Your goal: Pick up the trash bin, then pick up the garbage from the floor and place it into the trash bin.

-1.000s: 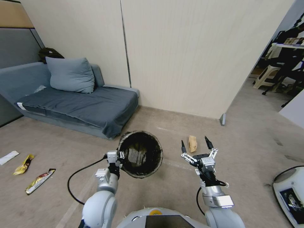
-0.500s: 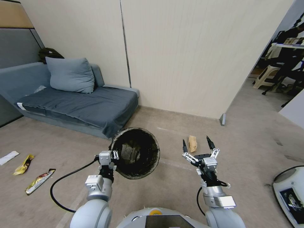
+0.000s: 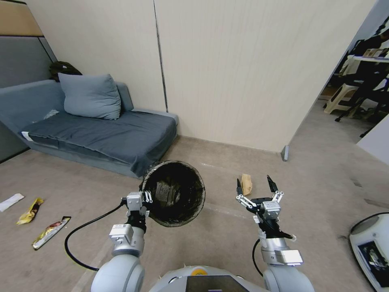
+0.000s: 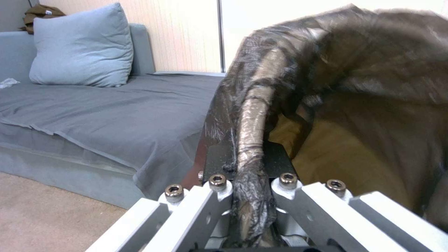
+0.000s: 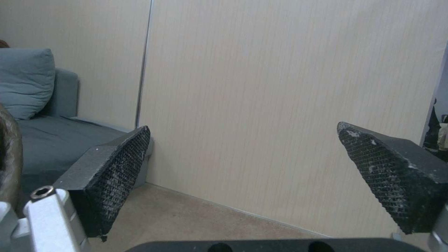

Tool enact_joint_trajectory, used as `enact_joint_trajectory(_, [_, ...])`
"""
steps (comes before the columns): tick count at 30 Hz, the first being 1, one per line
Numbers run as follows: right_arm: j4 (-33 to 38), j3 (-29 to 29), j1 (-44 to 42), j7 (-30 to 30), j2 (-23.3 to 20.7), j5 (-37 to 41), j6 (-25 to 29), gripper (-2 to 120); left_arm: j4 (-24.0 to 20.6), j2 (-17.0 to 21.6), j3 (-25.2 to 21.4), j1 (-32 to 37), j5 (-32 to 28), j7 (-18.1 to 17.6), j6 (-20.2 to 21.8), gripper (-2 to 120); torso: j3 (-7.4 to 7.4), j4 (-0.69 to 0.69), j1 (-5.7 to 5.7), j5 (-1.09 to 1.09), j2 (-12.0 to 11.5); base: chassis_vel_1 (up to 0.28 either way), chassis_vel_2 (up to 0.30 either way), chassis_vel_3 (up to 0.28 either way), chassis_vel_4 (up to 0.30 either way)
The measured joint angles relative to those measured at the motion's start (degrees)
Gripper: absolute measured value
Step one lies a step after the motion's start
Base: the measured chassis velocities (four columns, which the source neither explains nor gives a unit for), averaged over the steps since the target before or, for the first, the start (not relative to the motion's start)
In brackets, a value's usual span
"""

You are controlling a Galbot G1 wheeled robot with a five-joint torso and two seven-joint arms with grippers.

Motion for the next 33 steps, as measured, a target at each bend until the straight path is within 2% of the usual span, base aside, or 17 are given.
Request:
enact_joint_trajectory(14, [0.0,0.0,0.0,0.0,0.0,0.0,0.0,100,0.4,-0.6,0.5,0.0,0.7,0.2,-0.4,3,0.01,-0.01,0.01,0.00,0.0,-0.139,0.135,0.122,-0.128])
enact_joint_trajectory(33, [-1.1,0.2,0.4,-0.8,0.0,0.1,0.9,100,0.5,-0.2,0.5,0.0,1.0,0.2,-0.6,3,0.01,0.00,0.01,0.01,0.0,-0.076,0.079,0.074,-0.076])
